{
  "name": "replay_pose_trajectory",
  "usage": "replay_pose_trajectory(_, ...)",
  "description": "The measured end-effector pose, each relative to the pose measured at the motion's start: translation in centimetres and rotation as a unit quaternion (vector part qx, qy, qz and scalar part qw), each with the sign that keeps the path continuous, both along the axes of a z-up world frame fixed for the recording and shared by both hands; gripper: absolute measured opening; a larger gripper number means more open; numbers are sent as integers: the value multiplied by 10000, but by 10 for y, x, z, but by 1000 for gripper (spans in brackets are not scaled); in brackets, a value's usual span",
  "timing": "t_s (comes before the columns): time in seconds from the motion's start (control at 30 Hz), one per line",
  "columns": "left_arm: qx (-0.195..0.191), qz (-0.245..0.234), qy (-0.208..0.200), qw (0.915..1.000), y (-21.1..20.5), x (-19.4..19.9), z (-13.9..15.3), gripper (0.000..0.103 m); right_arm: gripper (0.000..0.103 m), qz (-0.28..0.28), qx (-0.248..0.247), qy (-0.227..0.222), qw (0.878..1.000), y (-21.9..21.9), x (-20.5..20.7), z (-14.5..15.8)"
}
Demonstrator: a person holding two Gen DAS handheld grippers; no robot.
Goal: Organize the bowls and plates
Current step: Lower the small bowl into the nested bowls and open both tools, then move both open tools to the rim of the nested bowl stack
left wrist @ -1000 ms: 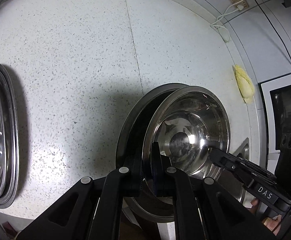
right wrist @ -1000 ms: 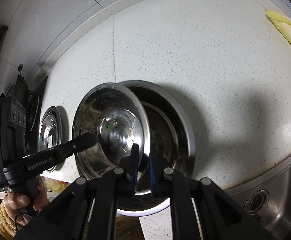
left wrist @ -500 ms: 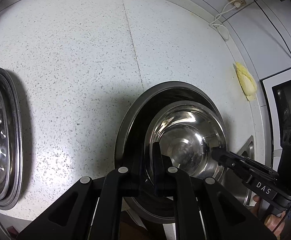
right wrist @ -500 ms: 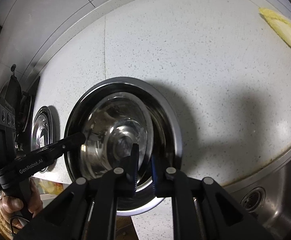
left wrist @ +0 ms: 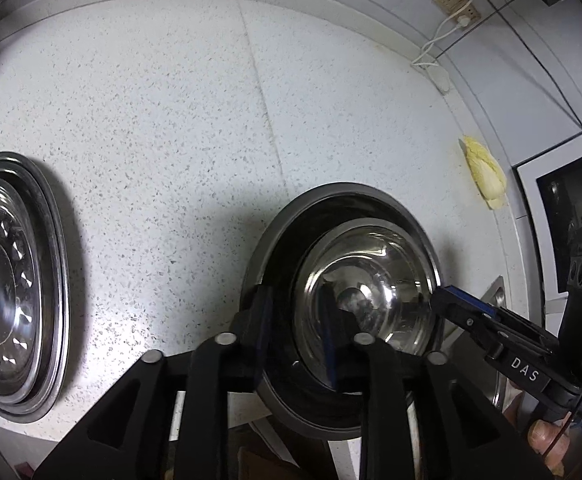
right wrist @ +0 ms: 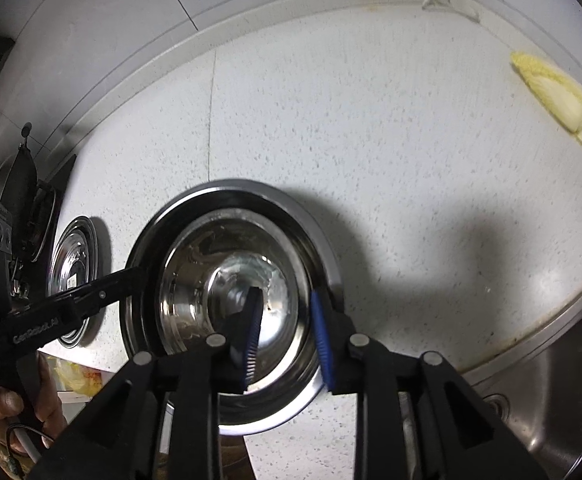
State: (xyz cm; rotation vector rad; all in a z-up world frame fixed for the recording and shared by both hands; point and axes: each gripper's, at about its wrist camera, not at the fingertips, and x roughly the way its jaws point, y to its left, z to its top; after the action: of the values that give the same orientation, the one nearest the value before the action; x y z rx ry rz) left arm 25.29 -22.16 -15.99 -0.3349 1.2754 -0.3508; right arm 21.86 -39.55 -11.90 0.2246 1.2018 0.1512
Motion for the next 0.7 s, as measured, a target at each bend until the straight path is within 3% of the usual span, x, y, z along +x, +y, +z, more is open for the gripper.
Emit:
replay_pose_trajectory(0.13,78,-94,-272,9996,-4,-10,11,45,40,92,-338,-374,9987,6,-6,12)
replay_pose_trajectory(0.2,137,-141,-486,9986,-3,-16,18,48,46,157,-576,-600,9964,10,-10,17)
replay_pose_trajectory(0.4,309,-188,-837,9958,2,-30,27,48,47,316,-1167,-1172,9857,24,-27,30)
replay_pose_trajectory(0.7,376,69,-990,9943,24,-44,20,48,47,424,-1559,-1805,9702,28,-51,46)
